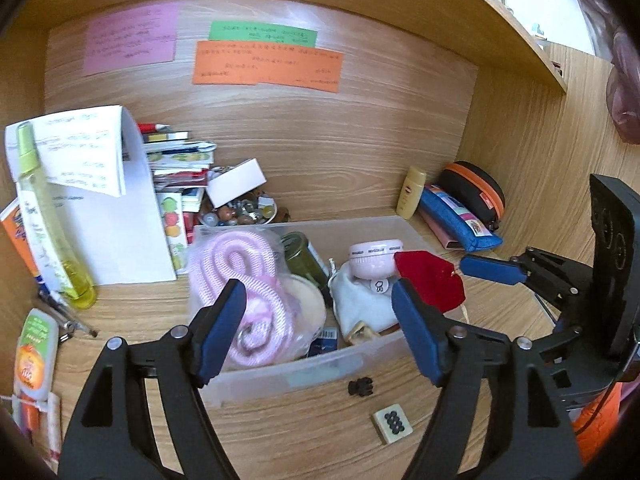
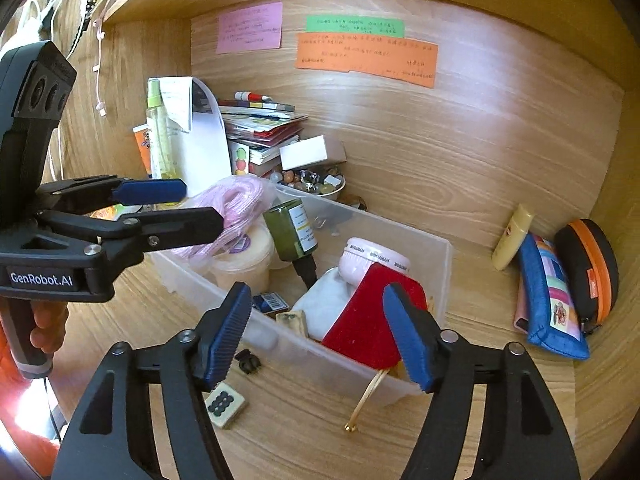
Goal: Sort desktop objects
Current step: 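Carry the blade pack and wooden stick into the clear box and release both, then grasp the white mahjong tile with the right gripper while the left moves to the black clip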
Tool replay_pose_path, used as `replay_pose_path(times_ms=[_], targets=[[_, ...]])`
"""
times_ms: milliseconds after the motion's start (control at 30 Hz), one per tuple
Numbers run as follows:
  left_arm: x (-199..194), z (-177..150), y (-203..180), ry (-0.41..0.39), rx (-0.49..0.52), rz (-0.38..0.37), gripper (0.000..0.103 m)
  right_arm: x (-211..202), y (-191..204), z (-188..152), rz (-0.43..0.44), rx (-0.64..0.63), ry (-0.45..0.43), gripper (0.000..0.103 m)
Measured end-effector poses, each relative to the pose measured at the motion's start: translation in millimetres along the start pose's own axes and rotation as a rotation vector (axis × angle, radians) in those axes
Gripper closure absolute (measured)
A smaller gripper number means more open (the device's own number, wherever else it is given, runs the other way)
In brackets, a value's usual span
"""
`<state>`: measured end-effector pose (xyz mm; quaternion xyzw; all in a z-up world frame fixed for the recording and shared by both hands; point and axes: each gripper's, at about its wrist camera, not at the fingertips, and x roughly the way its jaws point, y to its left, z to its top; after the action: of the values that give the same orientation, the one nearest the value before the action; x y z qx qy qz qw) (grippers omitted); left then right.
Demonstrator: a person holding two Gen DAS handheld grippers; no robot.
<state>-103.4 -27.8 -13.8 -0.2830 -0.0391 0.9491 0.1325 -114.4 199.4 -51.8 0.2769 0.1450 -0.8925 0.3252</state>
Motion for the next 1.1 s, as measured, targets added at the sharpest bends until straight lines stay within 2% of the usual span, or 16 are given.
replay_pose_path(times_ms=[233, 400, 800, 833, 900, 967, 1033, 1100], targets=[[-17, -15, 13, 0.005, -0.038, 0.049, 0.019, -13, 11, -12, 0.001, -0.002, -0.003, 0.026], [-24, -30, 20, 0.025, -0.05, 0.085, 0.015, -17, 19, -25, 0.026, 0.005, 0.02, 0.025], [-22, -70, 41, 0.132, -0.112, 0.127, 0.014, 24, 49, -68, 0.107, -0.007, 0.189, 0.028], [-21, -72, 42, 0.143, -0.115, 0.134, 0.014, 28, 50, -70, 0.106, -0.009, 0.201, 0.031], [-19, -77, 43, 0.16, -0.115, 0.143, 0.014, 38, 53, -73, 0.106, -0.013, 0.233, 0.042], [-17, -80, 43, 0.17, -0.113, 0.143, 0.014, 46, 53, -75, 0.121, -0.007, 0.257, 0.059], [-15, -81, 41, 0.179, -0.108, 0.139, 0.014, 49, 52, -74, 0.116, -0.006, 0.258, 0.066], [-11, -82, 38, 0.185, -0.098, 0.132, 0.014, 49, 52, -73, 0.124, -0.002, 0.262, 0.067]])
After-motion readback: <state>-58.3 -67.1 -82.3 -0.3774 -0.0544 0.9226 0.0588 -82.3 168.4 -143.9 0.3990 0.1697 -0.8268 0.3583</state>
